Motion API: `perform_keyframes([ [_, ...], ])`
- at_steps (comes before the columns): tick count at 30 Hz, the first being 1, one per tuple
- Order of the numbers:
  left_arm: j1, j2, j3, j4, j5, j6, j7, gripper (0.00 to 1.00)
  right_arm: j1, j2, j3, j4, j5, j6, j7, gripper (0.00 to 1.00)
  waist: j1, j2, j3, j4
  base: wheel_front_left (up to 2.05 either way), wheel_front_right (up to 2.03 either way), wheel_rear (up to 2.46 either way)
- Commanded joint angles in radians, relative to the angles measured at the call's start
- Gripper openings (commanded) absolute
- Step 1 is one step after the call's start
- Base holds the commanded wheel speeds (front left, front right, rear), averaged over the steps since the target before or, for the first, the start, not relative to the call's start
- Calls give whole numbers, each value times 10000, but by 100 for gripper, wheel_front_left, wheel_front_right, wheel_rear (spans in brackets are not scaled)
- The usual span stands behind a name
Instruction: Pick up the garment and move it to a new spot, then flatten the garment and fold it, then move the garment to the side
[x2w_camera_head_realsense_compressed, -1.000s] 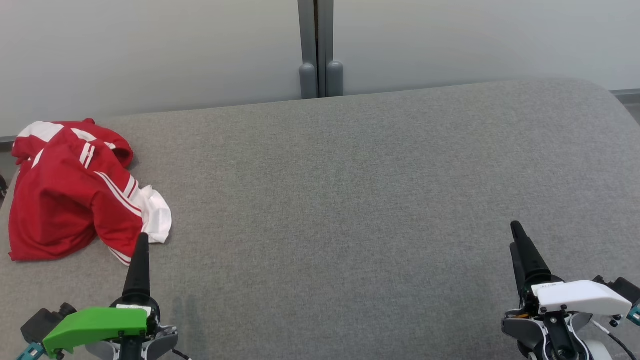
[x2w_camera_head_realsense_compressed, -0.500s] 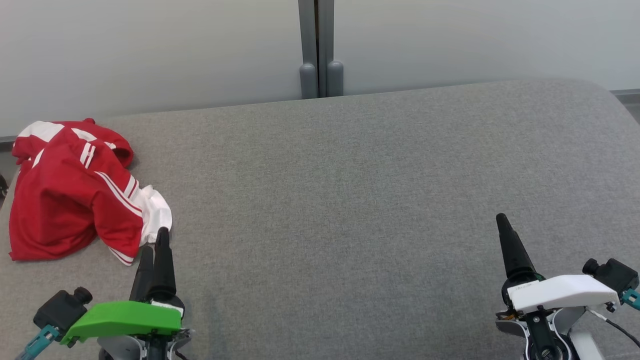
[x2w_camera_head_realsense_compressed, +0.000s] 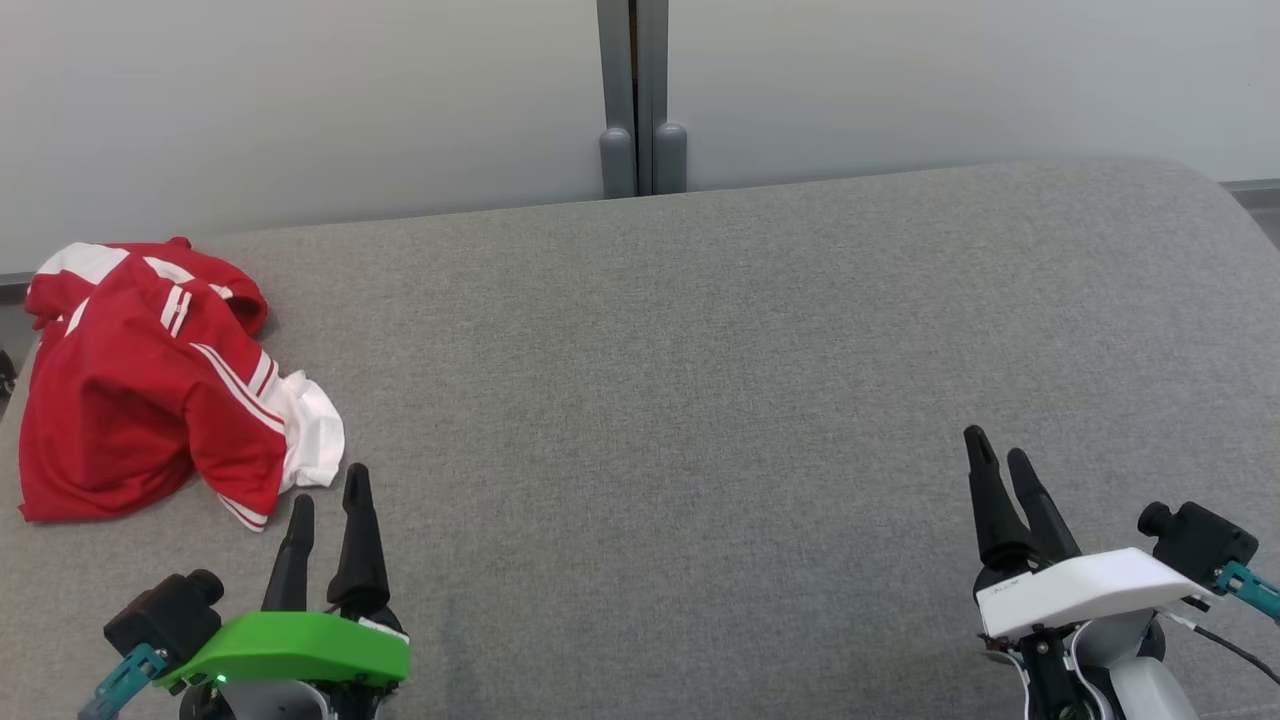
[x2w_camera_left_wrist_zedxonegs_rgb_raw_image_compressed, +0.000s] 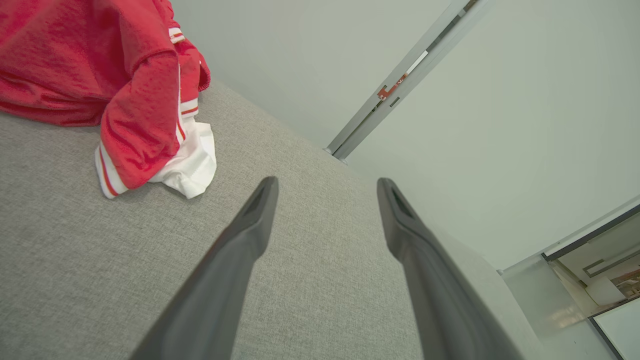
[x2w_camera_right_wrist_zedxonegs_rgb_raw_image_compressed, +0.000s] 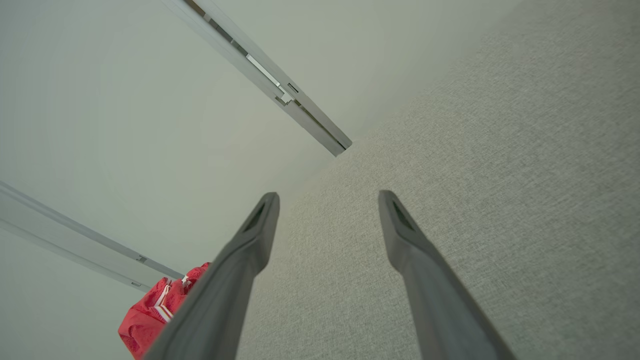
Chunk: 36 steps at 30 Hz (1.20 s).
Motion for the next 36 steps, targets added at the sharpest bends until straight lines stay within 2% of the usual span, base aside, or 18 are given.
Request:
perform_keyframes([
  [1,0,80,-41,-185,370,66,-101,100,-43,-55,76,-161,-421,3,-118,100,0,0,-2,2,0,0,0],
  [22,193,100,-463,26,2543,450,-676,100,-77,-73,369,109,-3244,4,-692,100,0,0,19,28,0,0,0],
  [36,311,113,-587,195,3590,516,-1011,100,-47,-85,536,-20,-4660,4,-1025,100,0,0,32,48,0,0,0],
])
